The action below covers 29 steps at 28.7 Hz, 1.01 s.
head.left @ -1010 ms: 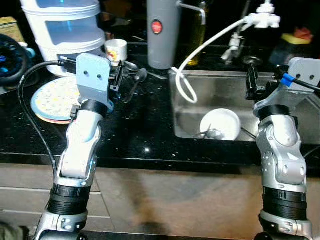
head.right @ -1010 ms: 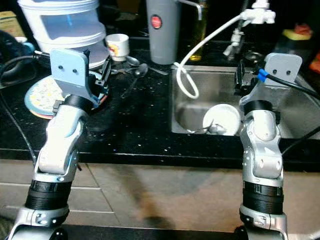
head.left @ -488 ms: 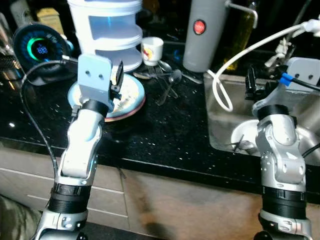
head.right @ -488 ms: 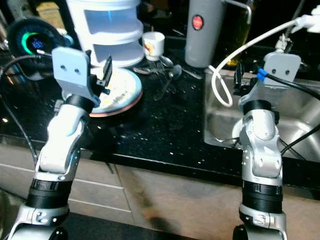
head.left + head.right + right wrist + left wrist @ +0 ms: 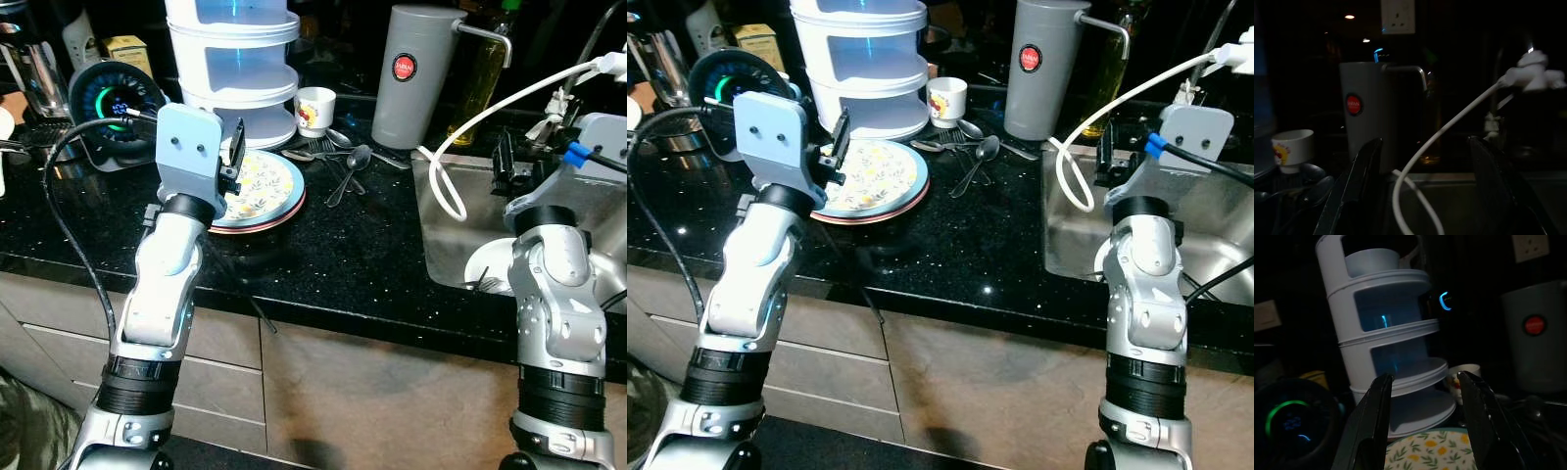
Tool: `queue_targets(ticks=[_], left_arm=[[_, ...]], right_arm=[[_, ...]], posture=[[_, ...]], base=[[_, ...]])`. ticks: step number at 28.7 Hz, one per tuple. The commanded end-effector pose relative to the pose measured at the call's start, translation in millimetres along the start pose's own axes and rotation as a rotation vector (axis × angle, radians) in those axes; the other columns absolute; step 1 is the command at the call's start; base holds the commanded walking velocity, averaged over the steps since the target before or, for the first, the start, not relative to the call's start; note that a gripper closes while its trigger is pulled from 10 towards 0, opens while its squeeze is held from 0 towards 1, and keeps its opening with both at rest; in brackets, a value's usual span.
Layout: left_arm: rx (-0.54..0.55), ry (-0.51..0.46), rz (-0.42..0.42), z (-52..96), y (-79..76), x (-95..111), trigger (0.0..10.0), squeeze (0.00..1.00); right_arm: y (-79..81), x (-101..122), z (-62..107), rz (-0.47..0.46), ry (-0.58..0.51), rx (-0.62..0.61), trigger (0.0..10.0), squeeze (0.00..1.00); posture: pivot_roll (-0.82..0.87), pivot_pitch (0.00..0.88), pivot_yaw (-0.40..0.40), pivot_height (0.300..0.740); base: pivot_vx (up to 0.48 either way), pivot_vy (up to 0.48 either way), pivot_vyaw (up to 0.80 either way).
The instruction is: Kitchen organization
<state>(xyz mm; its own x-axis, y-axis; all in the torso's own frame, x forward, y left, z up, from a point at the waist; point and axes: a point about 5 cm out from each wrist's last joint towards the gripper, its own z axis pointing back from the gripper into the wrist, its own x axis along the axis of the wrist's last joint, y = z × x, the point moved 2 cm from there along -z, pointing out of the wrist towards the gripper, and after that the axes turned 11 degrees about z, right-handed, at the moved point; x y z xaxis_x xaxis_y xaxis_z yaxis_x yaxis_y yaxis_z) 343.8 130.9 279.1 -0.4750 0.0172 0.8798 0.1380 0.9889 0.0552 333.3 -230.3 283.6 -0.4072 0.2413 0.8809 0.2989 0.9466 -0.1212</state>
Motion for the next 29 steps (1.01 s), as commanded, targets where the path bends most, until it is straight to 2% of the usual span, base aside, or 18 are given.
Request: queue_targets(ticks=[1,10,29], left_arm=[[-0.004,0.023,-0.007,-2.3,-2.1,-3.9,10.0,0.00],[-0.005,0.028,-0.003,-2.6,-2.4,-5.2,10.0,0.00],[-0.002,0.033,-0.006,-2.2,-2.2,-6.5,10.0,0.00]], right_arm=[[-1.0,-2.9,-0.1,-0.010,0.020,-0.009,10.0,0.00],[-2.2,-3.7,-0.4,-0.018,0.030,-0.017,10.0,0.00],[1.0,-1.4,-0.8,-0.010,0.021,0.003,10.0,0.00]], posture=[[0.03,0.007,-0.025,0.740],[0.03,0.007,-0.026,0.740],[0.03,0.008,-0.029,0.740]], base=[[0.000,0.000,-0.66],[0.000,0.000,-0.79],[0.000,0.000,0.00]])
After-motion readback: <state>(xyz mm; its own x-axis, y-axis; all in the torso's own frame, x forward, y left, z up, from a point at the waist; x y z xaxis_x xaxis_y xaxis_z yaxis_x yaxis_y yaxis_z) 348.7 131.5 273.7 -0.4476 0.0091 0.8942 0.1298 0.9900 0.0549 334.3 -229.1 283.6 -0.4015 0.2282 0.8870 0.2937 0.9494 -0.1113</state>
